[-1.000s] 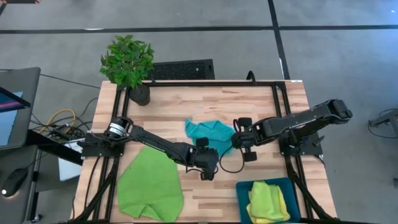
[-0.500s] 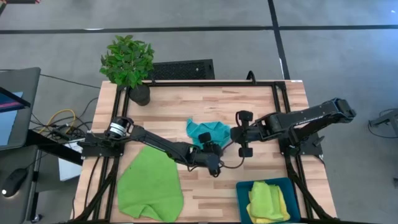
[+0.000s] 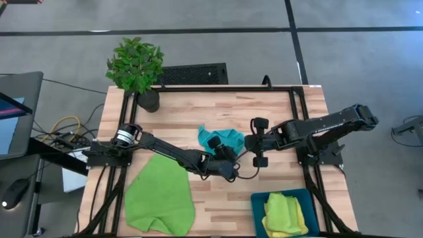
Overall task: Fold microfiber towels
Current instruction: Fold the blue towel
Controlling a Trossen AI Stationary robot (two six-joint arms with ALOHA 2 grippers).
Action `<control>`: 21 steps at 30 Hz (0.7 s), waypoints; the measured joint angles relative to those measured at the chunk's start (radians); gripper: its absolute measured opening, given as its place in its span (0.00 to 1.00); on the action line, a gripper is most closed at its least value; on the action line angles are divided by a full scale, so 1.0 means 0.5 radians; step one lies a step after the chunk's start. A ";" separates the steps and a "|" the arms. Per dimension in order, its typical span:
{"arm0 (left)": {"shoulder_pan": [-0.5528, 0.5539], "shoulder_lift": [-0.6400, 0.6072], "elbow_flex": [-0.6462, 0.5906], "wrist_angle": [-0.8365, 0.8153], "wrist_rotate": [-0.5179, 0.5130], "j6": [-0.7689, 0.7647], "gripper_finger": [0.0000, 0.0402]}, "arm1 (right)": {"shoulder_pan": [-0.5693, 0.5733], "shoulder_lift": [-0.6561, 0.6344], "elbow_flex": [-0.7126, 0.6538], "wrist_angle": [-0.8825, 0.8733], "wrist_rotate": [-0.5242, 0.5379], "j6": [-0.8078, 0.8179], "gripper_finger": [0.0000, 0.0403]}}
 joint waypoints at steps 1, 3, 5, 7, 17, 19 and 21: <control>0.000 0.000 0.000 0.000 0.005 -0.001 0.36 | -0.001 0.000 0.000 0.000 0.000 0.000 0.02; -0.001 0.020 0.001 0.021 0.007 -0.004 0.36 | 0.000 0.000 0.000 -0.001 0.000 -0.001 0.02; -0.002 0.066 0.001 0.075 0.016 -0.003 0.36 | 0.000 0.000 -0.001 0.001 0.000 -0.001 0.02; -0.002 0.138 0.002 0.147 0.078 0.008 0.36 | 0.000 0.000 -0.001 0.002 0.000 -0.001 0.02; -0.060 0.259 0.002 -0.133 0.028 -0.078 0.36 | 0.000 0.000 -0.002 -0.007 0.000 -0.001 0.02; -0.089 0.259 0.002 -0.236 0.029 -0.101 0.36 | 0.000 0.000 -0.002 -0.008 0.000 -0.002 0.02; -0.123 0.259 0.002 -0.330 0.029 -0.116 0.36 | 0.000 0.000 -0.002 -0.008 0.000 -0.004 0.02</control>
